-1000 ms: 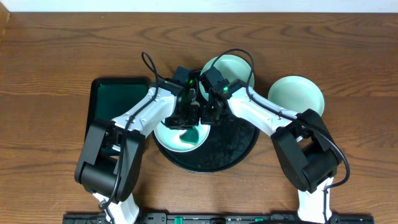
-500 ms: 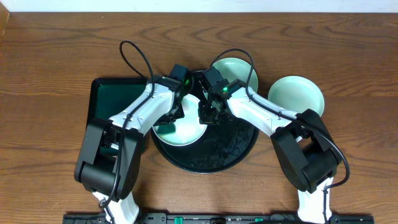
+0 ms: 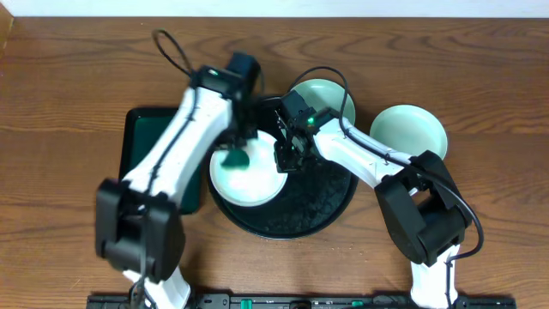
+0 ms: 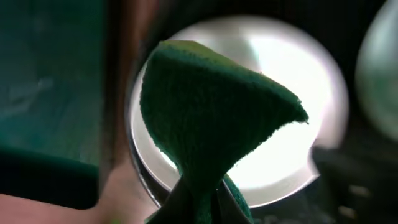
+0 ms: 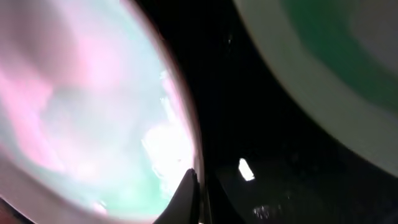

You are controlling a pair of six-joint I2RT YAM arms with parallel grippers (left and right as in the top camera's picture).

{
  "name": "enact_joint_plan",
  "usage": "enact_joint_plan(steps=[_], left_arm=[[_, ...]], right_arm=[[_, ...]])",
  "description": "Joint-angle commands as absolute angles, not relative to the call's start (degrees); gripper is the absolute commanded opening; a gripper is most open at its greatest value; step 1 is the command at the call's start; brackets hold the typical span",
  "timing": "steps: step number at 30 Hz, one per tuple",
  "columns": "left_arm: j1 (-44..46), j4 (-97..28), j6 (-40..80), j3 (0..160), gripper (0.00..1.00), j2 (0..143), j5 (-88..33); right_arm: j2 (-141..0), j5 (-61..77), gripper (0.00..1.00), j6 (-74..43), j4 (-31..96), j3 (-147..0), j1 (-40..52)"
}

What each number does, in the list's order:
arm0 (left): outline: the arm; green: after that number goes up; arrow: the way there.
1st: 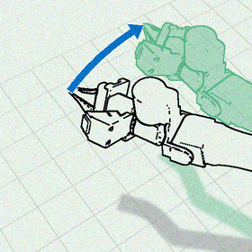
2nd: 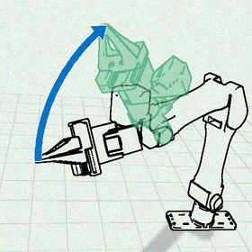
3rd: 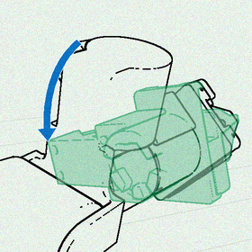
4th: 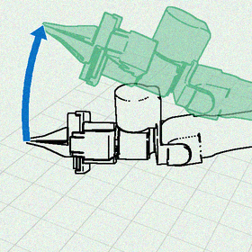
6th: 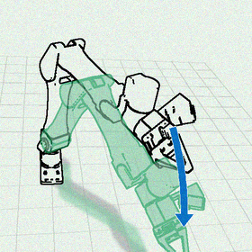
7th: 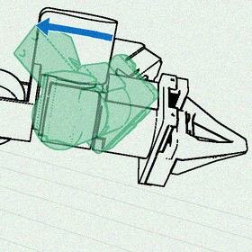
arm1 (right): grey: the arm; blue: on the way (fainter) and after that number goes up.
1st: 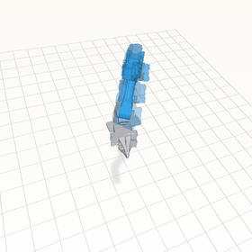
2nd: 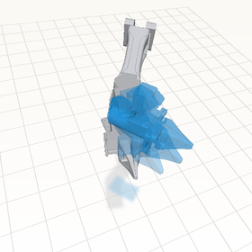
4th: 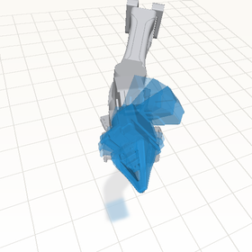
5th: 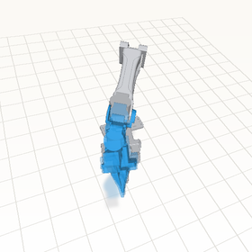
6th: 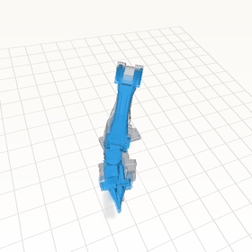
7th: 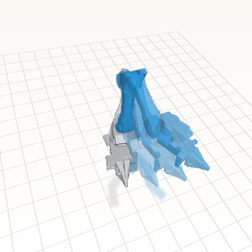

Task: Clean dirty plates on tray and stack at the side
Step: 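Lift the plate with the right gripper and stack it on the cleaned plate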

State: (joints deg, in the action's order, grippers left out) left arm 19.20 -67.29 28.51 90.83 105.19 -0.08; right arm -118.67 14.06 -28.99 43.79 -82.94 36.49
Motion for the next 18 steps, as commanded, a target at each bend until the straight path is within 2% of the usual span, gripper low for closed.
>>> enact_joint_plan(steps=[1, 9, 14, 18], left_arm=[[13.37, -69.25, 24.45, 96.03, 0.07, 98.17, 3.14], [-1.28, -69.41, 23.59, 95.33, 0.07, 95.11, 6.68], [-4.27, -69.38, 23.59, 94.72, 0.07, 95.11, 6.68], [-4.49, -69.38, 23.57, 94.72, 0.07, 95.11, 6.70]], right_arm=[[-118.43, 10.24, 0.01, -22.44, 47.72, -86.78, 36.93], [-114.96, -9.54, 0.01, -20.08, 54.76, -91.90, 40.07], [-110.69, -22.02, 0.01, -20.08, 55.77, -91.90, 43.29], [-106.21, -37.47, 0.01, -20.08, 56.99, -91.90, 47.72]])
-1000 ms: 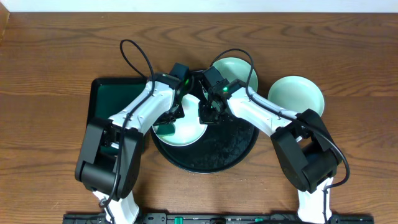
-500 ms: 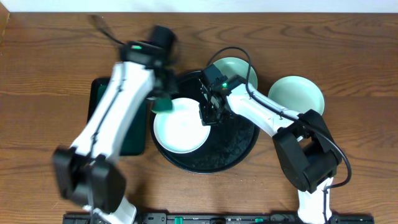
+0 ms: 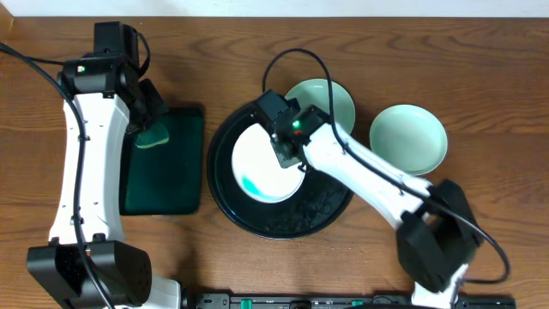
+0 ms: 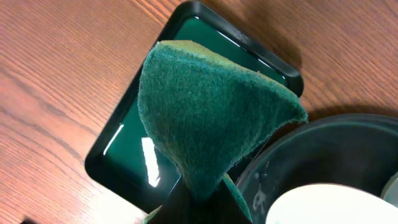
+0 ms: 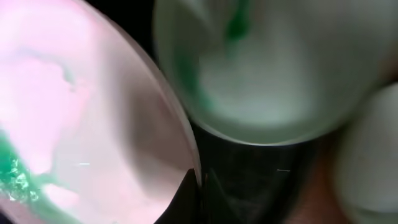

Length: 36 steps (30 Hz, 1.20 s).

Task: Clean dirty plates on tray and stack at the side
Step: 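Lift the plate with the right gripper and stack it on the cleaned plate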

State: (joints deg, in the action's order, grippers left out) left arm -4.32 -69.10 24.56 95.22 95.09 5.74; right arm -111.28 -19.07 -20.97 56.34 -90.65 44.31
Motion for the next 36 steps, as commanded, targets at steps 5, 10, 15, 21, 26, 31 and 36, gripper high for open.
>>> enact_joint_plan(steps=[5, 10, 15, 21, 26, 31, 36], left_arm=[[-4.49, -69.38, 23.59, 94.72, 0.07, 95.11, 6.68], [-4.49, -69.36, 23.59, 94.72, 0.07, 95.11, 6.68], [-4.49, -68.97, 23.59, 94.72, 0.07, 95.13, 6.68], [-4.49, -68.95, 23.59, 94.72, 0.07, 95.13, 6.68], [-4.47, -68.97, 23.62, 94.72, 0.07, 95.13, 6.66], [-4.47, -69.17, 23.62, 94.72, 0.07, 95.13, 6.66], [-4.43, -69.23, 23.59, 94.72, 0.07, 95.13, 6.37]], right_arm=[[-102.45, -56.27, 0.01, -20.08, 58.48, -91.90, 55.20], [-101.49, -71.50, 0.01, -20.08, 59.22, -91.90, 62.67], [-101.49, -84.38, 0.01, -20.08, 59.16, -91.90, 67.90], [-101.47, -90.74, 0.01, -20.08, 59.18, -91.90, 71.77], [-101.47, -78.74, 0.01, -20.10, 59.53, -91.90, 70.46], [-101.47, -50.19, 0.01, -21.85, 59.55, -91.88, 63.86], [-101.34, -22.98, 0.01, -20.99, 57.58, -92.12, 53.43]])
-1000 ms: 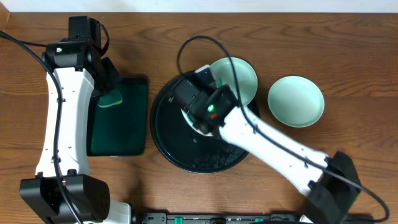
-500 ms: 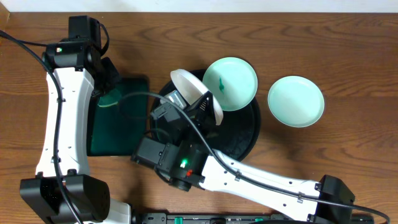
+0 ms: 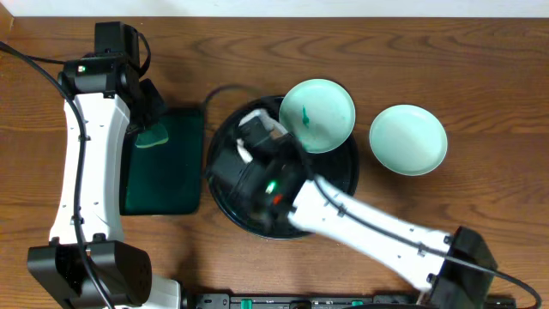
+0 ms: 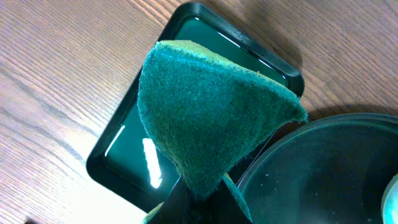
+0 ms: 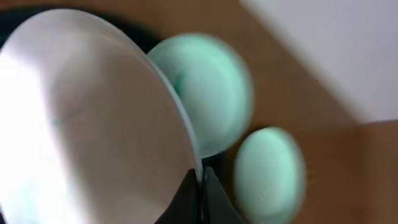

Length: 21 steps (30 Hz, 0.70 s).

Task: Clean dirty plates on tray and stack at the side
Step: 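Lift the plate with the right gripper and stack it on the cleaned plate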

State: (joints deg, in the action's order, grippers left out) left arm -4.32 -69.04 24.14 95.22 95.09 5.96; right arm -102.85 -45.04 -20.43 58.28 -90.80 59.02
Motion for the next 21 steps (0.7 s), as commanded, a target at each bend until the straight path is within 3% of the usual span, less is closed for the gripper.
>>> enact_joint_plan(steps=[1, 5, 9, 14, 16, 21], left_arm=[[-4.43, -69.30, 23.59, 94.72, 0.07, 95.13, 6.22], [-4.43, -69.56, 23.59, 94.72, 0.07, 95.13, 6.20], [-4.43, -69.54, 23.59, 94.72, 0.07, 95.13, 6.00], [-4.43, -69.54, 23.59, 94.72, 0.07, 95.13, 6.00], [-4.43, -69.34, 23.59, 94.72, 0.07, 95.13, 5.69], [-4.43, -69.23, 23.59, 94.72, 0.07, 95.13, 5.39]], right_arm=[[-101.16, -18.94, 0.01, -20.43, 57.36, -92.40, 51.33], [-98.30, 1.45, 0.01, -18.13, 56.75, -93.95, 38.94], [-94.80, 11.73, 0.01, -18.15, 57.01, -94.02, 25.91], [-92.86, 11.75, 0.01, -18.37, 62.67, -94.02, 7.70], [-93.49, 4.84, 0.01, -19.16, 64.51, -93.12, 0.16], [-96.73, -1.58, 0.01, -20.12, 64.64, -89.95, -9.08]])
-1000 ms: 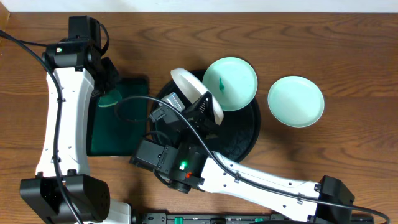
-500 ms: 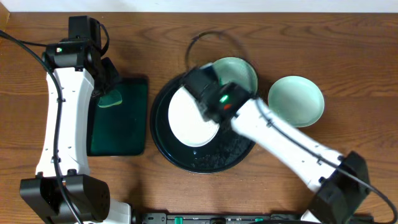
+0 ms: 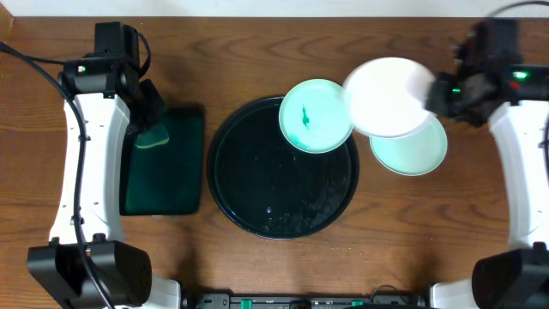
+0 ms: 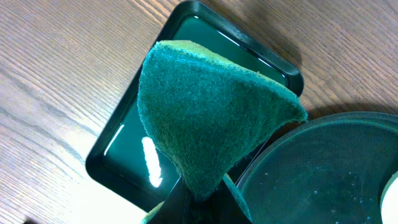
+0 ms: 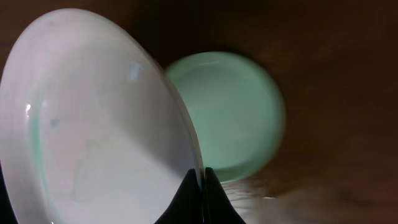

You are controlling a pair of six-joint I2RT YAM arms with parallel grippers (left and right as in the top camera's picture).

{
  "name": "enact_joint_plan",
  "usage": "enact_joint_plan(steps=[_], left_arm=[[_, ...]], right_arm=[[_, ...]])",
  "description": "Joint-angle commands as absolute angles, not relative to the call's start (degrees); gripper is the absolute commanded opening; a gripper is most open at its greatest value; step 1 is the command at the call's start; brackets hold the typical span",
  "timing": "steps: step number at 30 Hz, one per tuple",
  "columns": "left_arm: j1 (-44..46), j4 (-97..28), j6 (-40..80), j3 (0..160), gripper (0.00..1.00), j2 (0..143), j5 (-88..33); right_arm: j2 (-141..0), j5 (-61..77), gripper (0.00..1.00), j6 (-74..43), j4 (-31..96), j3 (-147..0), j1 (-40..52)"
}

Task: Clean dirty plates on tray and stack at the side
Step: 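Lift the plate with the right gripper and stack it on the cleaned plate, then move the right gripper to the last plate's rim and grasp it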

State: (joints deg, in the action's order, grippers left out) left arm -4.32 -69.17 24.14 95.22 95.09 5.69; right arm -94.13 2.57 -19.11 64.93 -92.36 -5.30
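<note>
My right gripper (image 5: pixel 200 177) is shut on the rim of a white plate (image 3: pixel 388 85), held in the air over a pale green plate (image 3: pixel 416 148) that lies on the table to the right of the round black tray (image 3: pixel 283 167). A second green plate (image 3: pixel 315 116) with a green smear sits on the tray's far right rim. My left gripper (image 4: pixel 200 198) is shut on a folded green sponge (image 4: pixel 211 118), held over the rectangular dark green tray (image 3: pixel 163 163) at the left.
The wooden table (image 3: pixel 257 60) stretches around both trays. The left arm stands along the table's left side and the right arm along its right edge. The round tray's dark bottom shows a few wet specks.
My right gripper has moved with the white plate from over the round tray to the right, above the green plate on the table. The left gripper and sponge have not moved.
The sponge was on the white plate in the round tray while my right gripper gripped its rim. Then the sponge was over the rectangular tray, the plate showing a green smear. Later the plate was lifted above the tray, and now it hangs over the side plate.
</note>
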Motion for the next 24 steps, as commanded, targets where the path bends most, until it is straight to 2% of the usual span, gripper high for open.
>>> enact_joint_plan(steps=[1, 13, 21, 24], left_arm=[[-4.43, -69.23, 23.59, 94.72, 0.07, 95.13, 5.39], [-4.43, -68.95, 23.59, 94.72, 0.07, 95.13, 5.39], [-4.43, -68.97, 23.59, 94.72, 0.07, 95.15, 5.37], [-4.43, -68.99, 23.59, 94.72, 0.07, 95.15, 5.39]], right_arm=[[-97.73, -1.48, 0.01, -20.12, 63.68, -88.64, -10.48], [-109.19, -1.45, 0.03, -19.59, 54.50, -79.77, -12.53], [-108.09, 6.46, 0.28, -11.81, 57.76, -86.52, -10.66], [-108.12, 12.88, 0.48, -5.82, 59.42, -92.73, -7.77]])
